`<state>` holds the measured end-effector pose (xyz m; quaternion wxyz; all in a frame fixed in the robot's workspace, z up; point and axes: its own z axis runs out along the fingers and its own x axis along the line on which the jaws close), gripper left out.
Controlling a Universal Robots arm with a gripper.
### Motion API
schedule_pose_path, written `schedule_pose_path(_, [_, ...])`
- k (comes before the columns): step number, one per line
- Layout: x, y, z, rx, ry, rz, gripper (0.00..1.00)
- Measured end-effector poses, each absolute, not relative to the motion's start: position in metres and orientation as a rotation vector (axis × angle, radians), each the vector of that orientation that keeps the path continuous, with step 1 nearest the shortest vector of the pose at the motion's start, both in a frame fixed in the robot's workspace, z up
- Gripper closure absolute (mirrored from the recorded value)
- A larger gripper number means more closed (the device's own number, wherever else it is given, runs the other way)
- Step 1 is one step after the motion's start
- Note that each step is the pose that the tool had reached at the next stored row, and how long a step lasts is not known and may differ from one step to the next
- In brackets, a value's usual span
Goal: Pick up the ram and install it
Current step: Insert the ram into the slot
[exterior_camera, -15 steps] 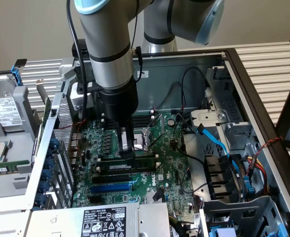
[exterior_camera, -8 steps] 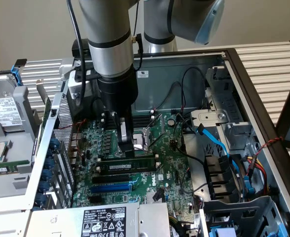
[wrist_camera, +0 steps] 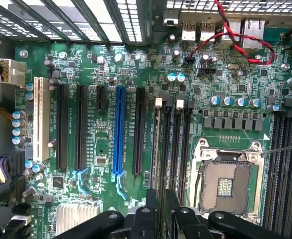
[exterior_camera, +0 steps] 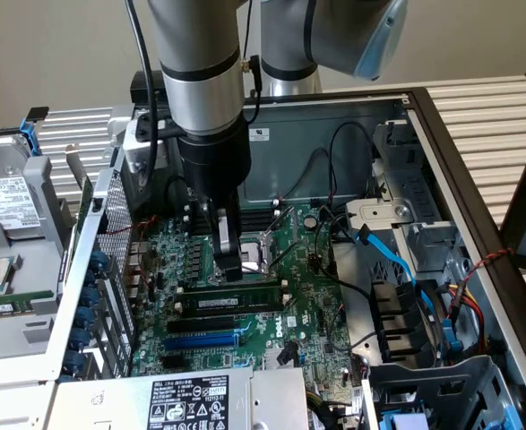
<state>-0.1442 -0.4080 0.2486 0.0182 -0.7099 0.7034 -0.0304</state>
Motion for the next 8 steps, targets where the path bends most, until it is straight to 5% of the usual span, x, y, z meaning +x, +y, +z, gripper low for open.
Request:
schedule_pose_path(6, [-0.1438,-0.408,0.2483,-2.24,2.219,0.018,0.78])
schedule_pose_path(8, [-0.1405,-0.4079,0.2482,-2.24,2.221,0.021,0.78])
